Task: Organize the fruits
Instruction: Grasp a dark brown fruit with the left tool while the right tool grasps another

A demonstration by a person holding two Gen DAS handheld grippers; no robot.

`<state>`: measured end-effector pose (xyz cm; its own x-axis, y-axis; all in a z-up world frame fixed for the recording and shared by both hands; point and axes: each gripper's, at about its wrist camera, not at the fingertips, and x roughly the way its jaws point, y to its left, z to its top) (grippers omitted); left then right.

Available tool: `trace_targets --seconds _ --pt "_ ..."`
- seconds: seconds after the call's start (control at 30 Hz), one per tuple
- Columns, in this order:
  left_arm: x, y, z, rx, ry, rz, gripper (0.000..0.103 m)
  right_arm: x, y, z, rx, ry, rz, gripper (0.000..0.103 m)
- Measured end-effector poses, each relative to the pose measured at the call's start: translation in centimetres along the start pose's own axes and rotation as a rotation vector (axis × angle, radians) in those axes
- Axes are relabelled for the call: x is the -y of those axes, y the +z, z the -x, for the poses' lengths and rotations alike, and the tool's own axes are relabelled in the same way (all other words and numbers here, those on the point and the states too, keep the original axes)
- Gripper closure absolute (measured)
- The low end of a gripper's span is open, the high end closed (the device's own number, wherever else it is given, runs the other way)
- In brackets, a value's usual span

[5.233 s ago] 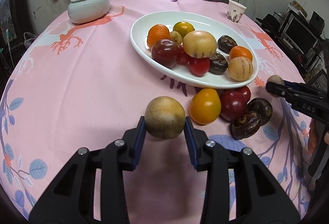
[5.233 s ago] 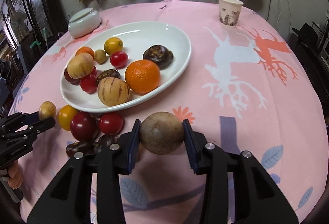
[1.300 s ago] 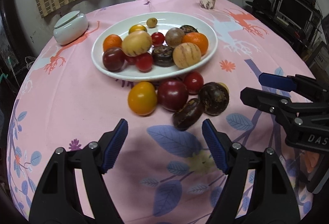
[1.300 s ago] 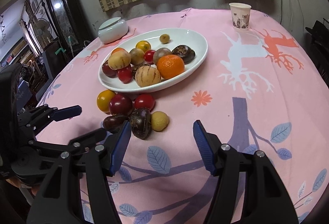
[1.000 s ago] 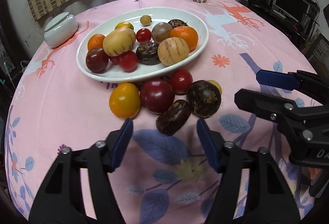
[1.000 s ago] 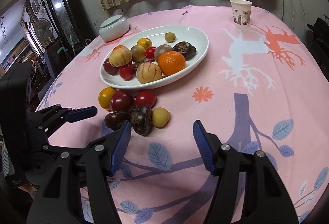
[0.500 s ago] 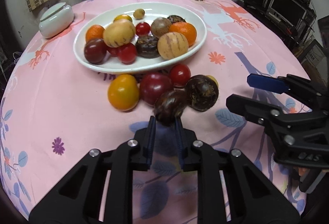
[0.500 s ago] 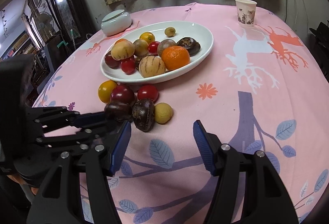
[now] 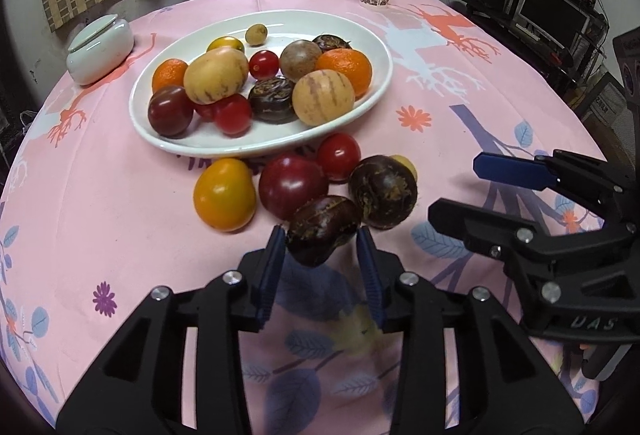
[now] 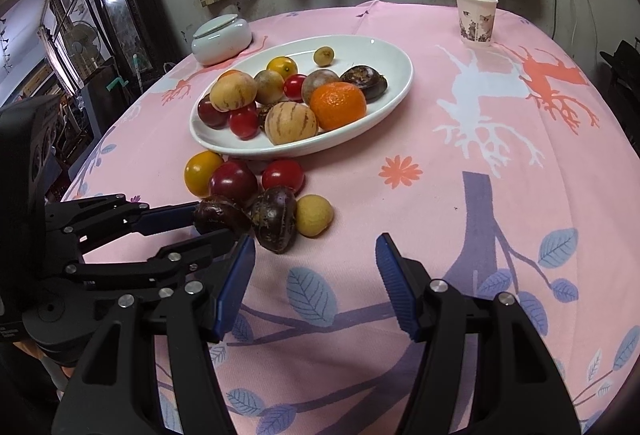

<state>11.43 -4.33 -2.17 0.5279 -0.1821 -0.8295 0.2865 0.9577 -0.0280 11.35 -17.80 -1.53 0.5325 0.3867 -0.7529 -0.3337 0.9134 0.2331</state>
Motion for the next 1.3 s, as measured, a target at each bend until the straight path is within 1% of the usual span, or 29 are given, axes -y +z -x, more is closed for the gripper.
trace_targets --seconds 0.17,0.27,0.3,0.4,0.47,0.57,0.7,0.8,0.93,1.03,1.13,1.23,1.3 --pt "0.2 0.4 -1.2 -0.016 -0.006 0.017 0.067 0.6 0.0 -0.1 -0.009 -0.024 -0.012 0.04" --pt "0.3 0.5 -1.5 -0.017 -0.011 0.024 0.07 0.7 0.0 -0.1 -0.008 -0.022 -0.017 0.04" --pt "0.4 0.5 -1.6 -0.015 -0.009 0.021 0.069 0.7 0.0 -0.1 -0.007 -0.023 -0.016 0.04" --pt "0.5 0.3 -1.3 -0.001 0.002 0.002 0.073 0.7 0.0 -0.1 -0.01 -0.02 -0.013 0.04" --pt "0.8 0.0 -0.6 0.017 0.003 -0.028 0.08 0.8 0.0 -0.2 -0.012 -0.025 -0.015 0.04" --pt "0.6 -0.5 1.3 0.051 0.012 -0.05 0.08 0.9 0.0 -0.1 -0.01 -0.029 -0.021 0.04" --pt "-0.7 -1.0 2.9 0.064 0.005 -0.028 0.08 0.4 -0.2 -0.4 -0.014 -0.03 0.004 0.04" --pt "-1.5 -1.4 2.7 0.046 0.014 -0.004 0.08 -0.2 -0.3 -0.6 -0.014 -0.032 0.024 0.04" --pt "-2.0 -2.1 2.7 0.03 0.002 0.0 0.08 -1.4 -0.3 -0.2 0.007 -0.034 0.07 0.04" --pt "-2.5 -2.1 2.1 0.024 -0.009 0.028 0.08 -2.2 -0.4 -0.3 0.009 -0.04 0.104 0.04" --pt "-2.7 -2.0 1.3 -0.002 -0.037 0.046 0.079 -2.1 -0.5 -0.4 0.002 -0.033 0.101 0.04" --pt "-2.1 -1.9 0.8 0.001 -0.013 0.02 0.079 -1.6 -0.5 -0.7 -0.01 -0.031 0.083 0.04" --pt "-2.0 -1.9 0.7 0.004 -0.012 0.023 0.078 -1.6 -0.5 -0.8 -0.013 -0.03 0.083 0.04"
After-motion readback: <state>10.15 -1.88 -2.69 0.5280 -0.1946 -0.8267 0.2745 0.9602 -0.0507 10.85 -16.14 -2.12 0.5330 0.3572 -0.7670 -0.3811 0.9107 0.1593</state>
